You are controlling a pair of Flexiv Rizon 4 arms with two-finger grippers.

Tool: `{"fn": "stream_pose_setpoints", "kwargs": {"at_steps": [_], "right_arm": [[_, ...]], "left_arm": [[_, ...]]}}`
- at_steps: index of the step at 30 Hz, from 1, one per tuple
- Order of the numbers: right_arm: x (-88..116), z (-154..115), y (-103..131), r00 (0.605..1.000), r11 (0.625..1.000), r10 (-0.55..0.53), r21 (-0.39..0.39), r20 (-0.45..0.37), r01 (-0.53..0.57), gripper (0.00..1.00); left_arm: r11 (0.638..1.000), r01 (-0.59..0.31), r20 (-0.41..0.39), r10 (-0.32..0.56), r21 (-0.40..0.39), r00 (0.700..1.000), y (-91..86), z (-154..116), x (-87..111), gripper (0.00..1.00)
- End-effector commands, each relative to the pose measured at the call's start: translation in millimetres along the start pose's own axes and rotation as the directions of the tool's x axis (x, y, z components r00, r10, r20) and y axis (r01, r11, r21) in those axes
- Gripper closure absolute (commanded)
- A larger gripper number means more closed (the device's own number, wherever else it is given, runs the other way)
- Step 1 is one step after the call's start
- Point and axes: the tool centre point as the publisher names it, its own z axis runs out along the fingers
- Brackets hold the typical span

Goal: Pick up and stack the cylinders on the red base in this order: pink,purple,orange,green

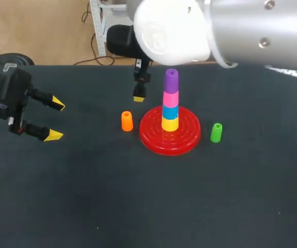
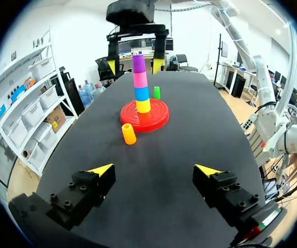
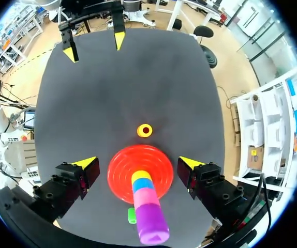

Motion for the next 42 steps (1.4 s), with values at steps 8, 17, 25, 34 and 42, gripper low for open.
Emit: {"fn": "stream_pose_setpoints", "kwargs": {"at_steps": [8, 17, 25, 34, 42], "right_arm": [[-7.3, 34.7, -1.9, 1.0, 0.999, -0.011, -0.031, -0.008, 0.01, 0.0], [-15.0, 65.2, 1.4, 0.998, 0.998, -0.058, 0.011, -0.009, 0.058, 0.0], [-18.0, 84.6, 1.8, 0.997, 0.997, -0.071, -0.005, -0.007, 0.071, 0.0], [-21.2, 100.2, 0.6, 0.996, 0.996, -0.085, -0.037, -0.016, 0.085, 0.0], [-23.5, 111.0, -4.7, 0.995, 0.994, -0.096, -0.048, -0.024, 0.095, 0.0]], "left_arm": [[1.0, -0.003, 0.004, 0.003, -0.002, 1.0, -0.2, 0.5, 1.4, 0.0], [1.0, -0.003, 0.004, 0.003, -0.002, 1.0, -0.2, 0.5, 1.4, 0.0], [1.0, -0.003, 0.004, 0.003, -0.002, 1.0, -0.2, 0.5, 1.4, 0.0], [1.0, -0.003, 0.004, 0.003, -0.002, 1.0, -0.2, 0.5, 1.4, 0.0], [1.0, -0.003, 0.004, 0.003, -0.002, 1.0, -0.2, 0.5, 1.4, 0.0]]}}
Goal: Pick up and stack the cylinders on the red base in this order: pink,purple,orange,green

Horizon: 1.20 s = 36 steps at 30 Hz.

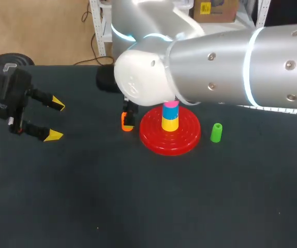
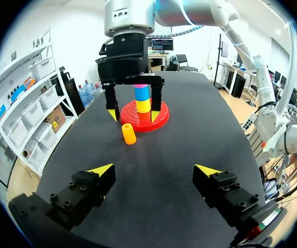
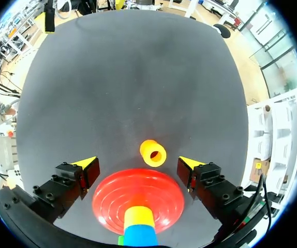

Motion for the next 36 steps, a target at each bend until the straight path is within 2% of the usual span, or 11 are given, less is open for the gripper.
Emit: {"fn": "stream_pose_setpoints", "kwargs": {"at_steps": [1, 17, 35, 36], "right_arm": [[-3.9, 5.5, -8.3, 1.0, 1.0, -0.006, -0.012, -0.008, 0.006, 0.0], [-1.6, 27.0, -20.6, 0.999, 0.999, -0.025, -0.04, -0.026, 0.024, 0.0], [-0.4, 33.9, -22.0, 0.999, 0.997, -0.04, -0.06, -0.036, 0.038, 0.0], [-0.4, 33.9, -22.0, 0.999, 0.997, -0.04, -0.061, -0.036, 0.038, 0.05]], "left_arm": [[1.0, -0.003, 0.004, 0.003, -0.002, 1.0, -0.2, 0.5, 1.4, 0.0], [1.0, -0.003, 0.004, 0.003, -0.002, 1.0, -0.2, 0.5, 1.4, 0.0], [1.0, -0.003, 0.004, 0.003, -0.002, 1.0, -0.2, 0.5, 1.4, 0.0], [1.0, -0.003, 0.004, 0.003, -0.002, 1.0, -0.2, 0.5, 1.4, 0.0]]}}
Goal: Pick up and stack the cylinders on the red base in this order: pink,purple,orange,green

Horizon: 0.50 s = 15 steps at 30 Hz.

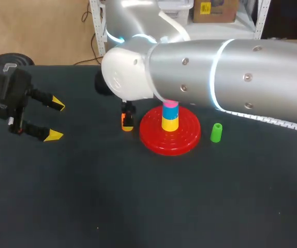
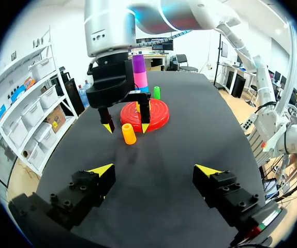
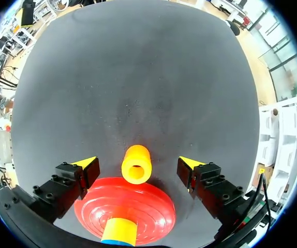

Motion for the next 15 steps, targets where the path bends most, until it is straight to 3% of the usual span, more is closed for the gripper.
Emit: {"fn": "stream_pose_setpoints", "kwargs": {"at_steps": [1, 2, 3, 4, 5, 15], "right_arm": [[0.7, 0.7, -1.0, 1.0, 1.0, 0.0, -0.005, 0.0, 0.0, 0.26], [0.8, 1.1, -1.0, 1.0, 1.0, 0.002, -0.006, 0.0, -0.002, 0.51], [0.9, 1.2, -0.9, 1.0, 1.0, 0.002, -0.006, 0.001, -0.002, 0.57], [0.9, 1.2, -0.9, 1.0, 1.0, 0.003, -0.006, 0.0, -0.003, 0.86], [1.0, 1.2, -0.8, 1.0, 1.0, 0.004, -0.007, 0.0, -0.004, 1.0], [3.1, 3.1, -0.1, 1.0, 1.0, 0.013, -0.014, -0.006, -0.013, 1.0]], "left_arm": [[1.0, -0.003, 0.004, 0.003, -0.002, 1.0, -0.2, 0.5, 1.4, 0.0], [1.0, -0.003, 0.004, 0.003, -0.002, 1.0, -0.2, 0.5, 1.4, 0.0], [1.0, -0.003, 0.004, 0.003, -0.002, 1.0, -0.2, 0.5, 1.4, 0.0], [1.0, -0.003, 0.004, 0.003, -0.002, 1.0, -0.2, 0.5, 1.4, 0.0], [1.0, -0.003, 0.004, 0.003, -0.002, 1.0, -0.2, 0.5, 1.4, 0.0], [1.0, -0.003, 0.004, 0.003, -0.002, 1.0, -0.2, 0.5, 1.4, 0.0]]}}
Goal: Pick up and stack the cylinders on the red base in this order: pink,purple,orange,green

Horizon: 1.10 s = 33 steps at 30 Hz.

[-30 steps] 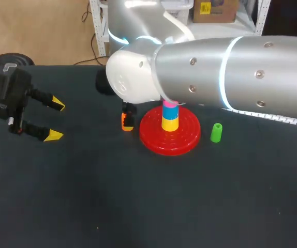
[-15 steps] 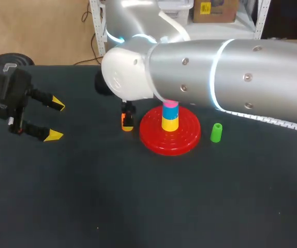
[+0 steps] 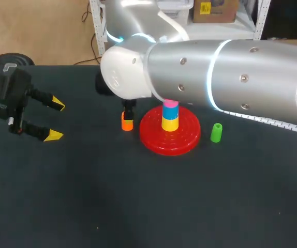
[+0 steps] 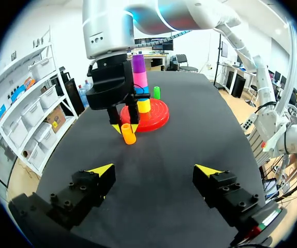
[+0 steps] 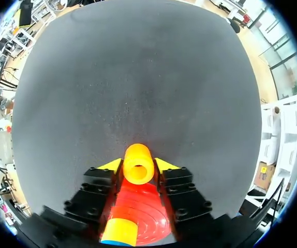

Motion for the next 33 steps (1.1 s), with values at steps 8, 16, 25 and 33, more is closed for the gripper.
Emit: {"fn": "stream_pose_setpoints", "kwargs": {"at_steps": [8, 16, 25, 33], "right_arm": [[1.3, -1.0, 0.4, 1.0, 1.0, 0.002, -0.006, -0.001, -0.002, 1.0], [4.2, -9.5, 1.4, 1.0, 1.0, 0.006, 0.002, -0.001, -0.006, 1.0], [9.8, -46.9, 13.0, 0.999, 0.999, 0.033, 0.005, 0.014, -0.033, 1.0], [25.9, -106.2, 22.9, 0.995, 0.995, 0.104, -0.008, 0.005, -0.104, 1.0]], "left_arm": [[1.0, -0.003, 0.004, 0.003, -0.002, 1.0, -0.2, 0.5, 1.4, 0.0], [1.0, -0.003, 0.004, 0.003, -0.002, 1.0, -0.2, 0.5, 1.4, 0.0], [1.0, -0.003, 0.004, 0.003, -0.002, 1.0, -0.2, 0.5, 1.4, 0.0], [1.0, -0.003, 0.004, 0.003, -0.002, 1.0, -0.2, 0.5, 1.4, 0.0]]}}
